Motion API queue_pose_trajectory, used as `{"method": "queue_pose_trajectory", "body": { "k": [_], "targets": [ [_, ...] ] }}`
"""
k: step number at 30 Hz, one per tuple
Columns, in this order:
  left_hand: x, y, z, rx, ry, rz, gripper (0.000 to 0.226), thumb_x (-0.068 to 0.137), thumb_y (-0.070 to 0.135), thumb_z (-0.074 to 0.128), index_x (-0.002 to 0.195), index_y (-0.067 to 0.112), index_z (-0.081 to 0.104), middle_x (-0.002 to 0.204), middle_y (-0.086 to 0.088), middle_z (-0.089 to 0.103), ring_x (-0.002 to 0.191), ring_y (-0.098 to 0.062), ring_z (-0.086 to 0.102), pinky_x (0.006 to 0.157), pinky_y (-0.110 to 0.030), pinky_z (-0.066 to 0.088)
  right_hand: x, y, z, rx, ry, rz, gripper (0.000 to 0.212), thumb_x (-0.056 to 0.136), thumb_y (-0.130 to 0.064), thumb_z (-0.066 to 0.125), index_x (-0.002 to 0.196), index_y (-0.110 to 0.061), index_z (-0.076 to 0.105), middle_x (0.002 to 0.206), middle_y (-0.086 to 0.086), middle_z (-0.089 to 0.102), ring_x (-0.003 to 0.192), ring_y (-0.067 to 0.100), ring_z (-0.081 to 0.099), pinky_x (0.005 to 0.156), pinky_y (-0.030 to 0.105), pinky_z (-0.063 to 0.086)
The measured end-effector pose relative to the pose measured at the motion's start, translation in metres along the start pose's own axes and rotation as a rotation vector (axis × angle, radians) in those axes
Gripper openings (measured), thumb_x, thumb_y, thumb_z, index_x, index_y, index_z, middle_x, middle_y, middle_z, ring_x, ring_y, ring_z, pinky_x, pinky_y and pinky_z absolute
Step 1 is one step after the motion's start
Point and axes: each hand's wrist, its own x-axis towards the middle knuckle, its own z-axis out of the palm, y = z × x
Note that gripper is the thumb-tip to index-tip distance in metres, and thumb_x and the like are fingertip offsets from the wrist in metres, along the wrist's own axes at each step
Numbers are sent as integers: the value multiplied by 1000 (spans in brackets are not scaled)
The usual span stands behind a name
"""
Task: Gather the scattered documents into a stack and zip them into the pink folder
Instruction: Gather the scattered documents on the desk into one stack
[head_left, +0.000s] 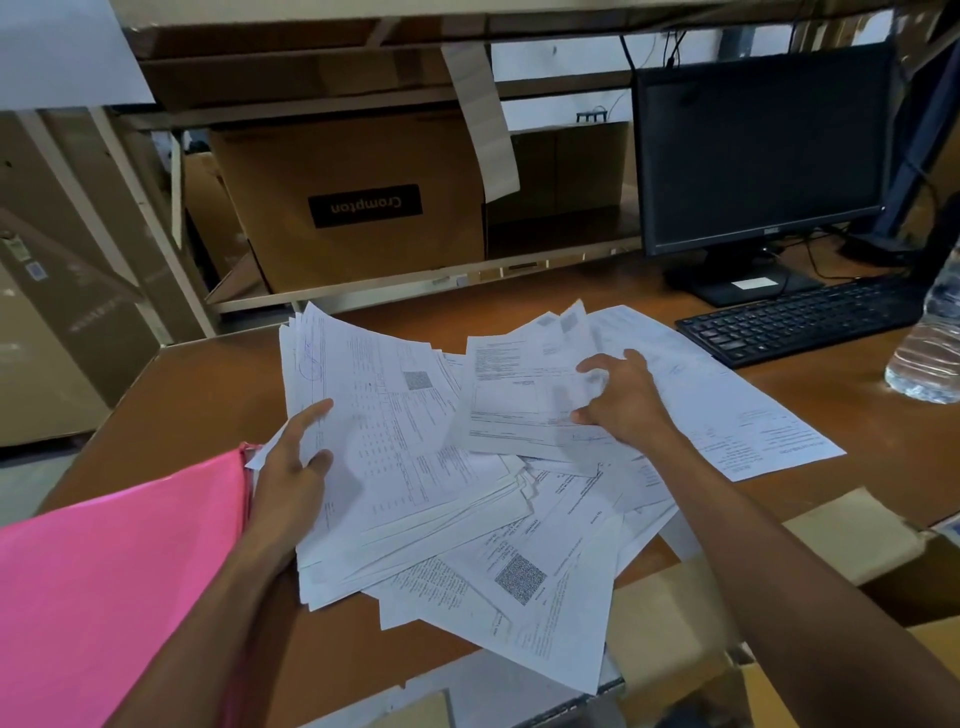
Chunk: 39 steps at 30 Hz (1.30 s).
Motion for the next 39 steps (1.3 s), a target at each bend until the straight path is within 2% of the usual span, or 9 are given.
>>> {"method": "queue_pose_trajectory", "body": {
  "k": [4,10,12,15,21,24,27,33,39],
  "targets": [
    [0,0,0,9,0,-1,55,103,4,49,140,45,49,152,17,39,75,-35,60,45,-24,40,2,6,-5,190,20,41,38,84,6,74,113,-18,76,120,6,69,70,7,60,50,9,41],
    [-1,2,0,-7,7,10,54,103,6,49,143,43,49,158,15,36,67,-15,56,44,-18,40,-5,-4,4,215,-44,-225,58,81,-14,84,133,-27,63,126,-11,60,113,12,56,86,16,45],
    [-1,3,-1,-16,5,-9,54,104,6,48,146,40,47,160,13,35,57,-11,49,39,-14,36,-6,-12,0,497,-38,-290,65,84,-3,78,140,-30,58,136,-15,57,120,6,56,88,8,44],
    [-2,5,-1,-30,4,-32,54,105,8,48,148,39,45,161,12,33,64,-10,52,41,-13,36,-4,-13,-9,1121,-178,-164,61,86,2,73,139,-27,61,142,-9,57,125,16,61,99,37,55],
    [-4,10,0,-117,-44,-20,47,106,19,48,147,41,47,159,15,35,143,-11,37,102,-24,32,-17,-20,25,493,-148,-231,57,80,-14,85,131,-27,66,126,-10,67,111,13,67,102,41,54],
    [-7,11,1,-230,-91,0,41,104,52,45,145,50,45,157,23,38,149,-9,30,118,-34,24,-29,-33,44,314,-190,-296,59,84,-23,82,139,-26,62,135,-8,61,118,14,59,103,26,46],
    [-13,23,5,-346,-150,12,58,97,63,51,150,45,38,148,24,49,137,-2,46,115,-38,35,-38,-38,60,163,-232,-407,60,91,-26,75,147,-22,54,146,-5,55,135,16,51,111,27,40],
    [-14,25,11,-202,-88,56,91,98,6,62,160,38,4,146,26,27,131,-2,31,107,-32,33,-38,-37,75,-51,-311,-426,60,98,-27,65,153,-33,42,149,6,50,136,30,44,104,36,44],
    [-5,10,5,-121,-134,53,69,101,3,54,147,53,40,160,21,31,149,-11,26,122,-46,27,-33,-43,47,-97,-198,-525,49,102,-42,56,148,-30,48,153,-5,47,143,20,32,114,45,19]
  ]
}}
